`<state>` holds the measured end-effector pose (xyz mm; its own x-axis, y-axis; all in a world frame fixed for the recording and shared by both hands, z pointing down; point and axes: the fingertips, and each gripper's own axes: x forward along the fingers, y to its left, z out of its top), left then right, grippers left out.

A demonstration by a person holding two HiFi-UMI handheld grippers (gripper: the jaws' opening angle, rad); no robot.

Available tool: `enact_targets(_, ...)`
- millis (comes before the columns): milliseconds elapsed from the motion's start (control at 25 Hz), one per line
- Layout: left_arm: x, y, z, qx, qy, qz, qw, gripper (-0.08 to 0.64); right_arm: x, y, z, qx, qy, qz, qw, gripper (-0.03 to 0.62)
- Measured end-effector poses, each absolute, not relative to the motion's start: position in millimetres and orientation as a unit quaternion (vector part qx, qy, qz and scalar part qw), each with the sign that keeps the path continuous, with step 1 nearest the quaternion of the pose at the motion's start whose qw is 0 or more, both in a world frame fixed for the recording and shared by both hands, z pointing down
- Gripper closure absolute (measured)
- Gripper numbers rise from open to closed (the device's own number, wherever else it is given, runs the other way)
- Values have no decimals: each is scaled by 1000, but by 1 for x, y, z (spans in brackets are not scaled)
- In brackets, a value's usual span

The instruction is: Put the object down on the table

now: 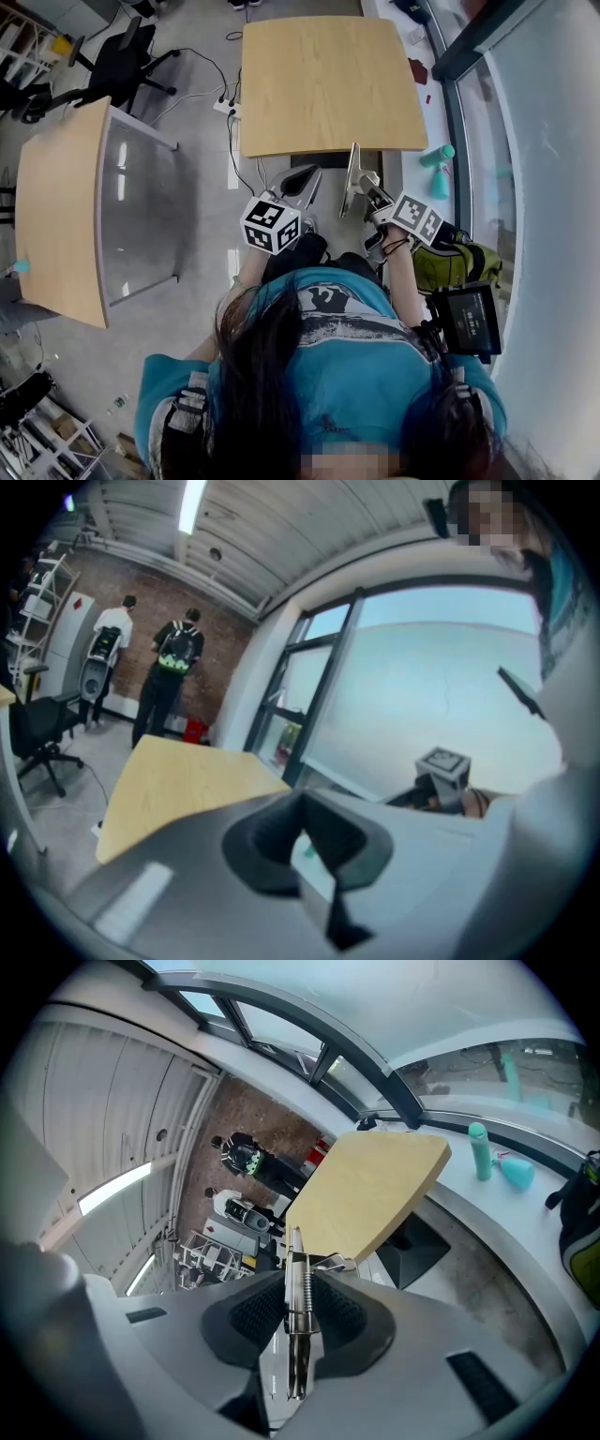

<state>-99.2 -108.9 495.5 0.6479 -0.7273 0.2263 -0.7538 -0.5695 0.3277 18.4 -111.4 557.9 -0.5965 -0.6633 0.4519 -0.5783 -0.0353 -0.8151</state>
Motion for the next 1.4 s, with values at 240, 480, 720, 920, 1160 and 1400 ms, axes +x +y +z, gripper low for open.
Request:
enact_targets(240, -127, -138, 499, 888, -408, 23, 212, 558, -12, -130, 558, -454, 687, -566, 36, 502)
enact_targets(480, -117, -151, 500, 896, -386, 23, 221, 557, -7, -138, 557, -468, 677, -567, 37, 502)
enact_targets(720, -112, -168, 504, 896, -382, 28, 224, 557, -6, -154, 562, -467, 673, -573, 35, 502)
enact_targets(920, -93, -220, 512, 888, -401, 31, 222, 557, 18, -213, 574, -454, 676, -579, 31, 502)
enact_targets(1160, -82, -268, 514, 873, -433, 26, 224, 557, 34, -273, 575, -434, 690, -580, 14, 502)
enact_targets(1400, -59, -307, 516, 863, -448, 25, 231, 558, 50, -328, 587, -420, 695, -584, -11, 502)
